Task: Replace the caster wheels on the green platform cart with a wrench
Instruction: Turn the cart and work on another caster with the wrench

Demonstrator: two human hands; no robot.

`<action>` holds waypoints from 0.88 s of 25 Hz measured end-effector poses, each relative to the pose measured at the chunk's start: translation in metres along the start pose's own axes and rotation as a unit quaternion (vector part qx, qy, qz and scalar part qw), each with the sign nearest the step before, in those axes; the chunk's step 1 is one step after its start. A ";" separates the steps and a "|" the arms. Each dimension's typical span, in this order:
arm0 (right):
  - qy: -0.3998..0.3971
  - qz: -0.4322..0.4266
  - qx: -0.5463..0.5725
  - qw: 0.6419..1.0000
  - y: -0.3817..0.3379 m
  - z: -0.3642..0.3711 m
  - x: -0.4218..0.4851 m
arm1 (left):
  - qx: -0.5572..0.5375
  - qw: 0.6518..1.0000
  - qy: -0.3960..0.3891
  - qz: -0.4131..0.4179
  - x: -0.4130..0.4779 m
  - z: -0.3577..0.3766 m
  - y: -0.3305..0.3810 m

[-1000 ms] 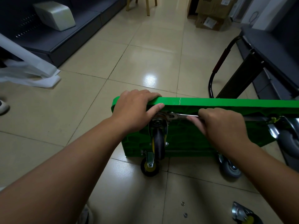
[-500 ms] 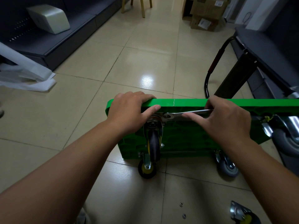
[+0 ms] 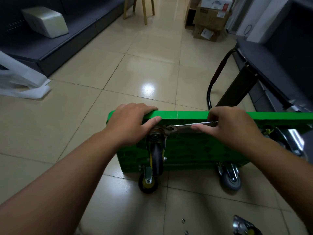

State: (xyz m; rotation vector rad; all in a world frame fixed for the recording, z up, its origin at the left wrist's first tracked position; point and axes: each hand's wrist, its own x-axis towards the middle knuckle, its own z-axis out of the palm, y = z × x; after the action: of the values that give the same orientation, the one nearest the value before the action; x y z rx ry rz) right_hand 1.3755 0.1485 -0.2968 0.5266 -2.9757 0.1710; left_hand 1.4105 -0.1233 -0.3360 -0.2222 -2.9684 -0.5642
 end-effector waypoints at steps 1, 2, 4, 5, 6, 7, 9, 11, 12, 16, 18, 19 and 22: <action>-0.001 0.029 0.097 0.995 0.003 -0.001 -0.002 | -0.010 1.000 -0.004 0.000 0.000 -0.001 -0.001; 0.012 0.056 0.179 0.982 0.006 0.001 -0.005 | -0.021 1.000 -0.008 0.000 -0.001 -0.002 -0.003; 0.059 0.109 0.287 0.950 0.006 0.011 -0.012 | -0.038 0.999 -0.011 -0.001 -0.002 -0.004 -0.004; 0.080 0.134 0.325 0.933 0.004 0.018 -0.015 | -0.033 0.999 -0.009 -0.002 -0.002 -0.005 -0.004; 0.095 0.153 0.358 0.916 0.003 0.023 -0.017 | -0.018 1.000 -0.004 -0.002 -0.002 -0.005 -0.004; 0.101 0.164 0.383 0.903 0.003 0.028 -0.017 | 0.001 1.000 0.002 -0.005 -0.003 -0.005 -0.004; 0.098 0.165 0.418 0.888 0.003 0.032 -0.017 | 0.023 0.999 0.014 -0.024 -0.004 -0.003 -0.006; 0.087 0.156 0.447 0.877 0.003 0.033 -0.017 | 0.035 0.999 0.027 -0.030 -0.004 0.002 -0.009; 0.084 0.150 0.453 0.874 0.003 0.034 -0.017 | 0.043 0.998 0.032 -0.027 -0.003 0.005 -0.010; 0.083 0.125 0.436 0.887 0.004 0.036 -0.018 | 0.051 0.998 0.044 -0.011 -0.003 0.009 -0.011; 0.079 0.115 0.398 0.907 0.006 0.032 -0.016 | 0.054 0.997 0.051 -0.008 -0.003 0.009 -0.011; 0.078 0.112 0.378 0.915 0.007 0.031 -0.013 | 0.055 0.997 0.053 -0.009 -0.004 0.009 -0.011; 0.082 0.142 0.375 0.913 0.004 0.028 -0.010 | 0.056 0.997 0.054 -0.013 -0.006 0.010 -0.010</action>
State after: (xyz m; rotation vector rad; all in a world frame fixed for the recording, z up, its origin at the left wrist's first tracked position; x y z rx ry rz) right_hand 1.3807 0.1516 -0.3260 0.1096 -2.7073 1.3367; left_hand 1.4135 -0.1296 -0.3498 -0.1376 -2.8911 -0.3982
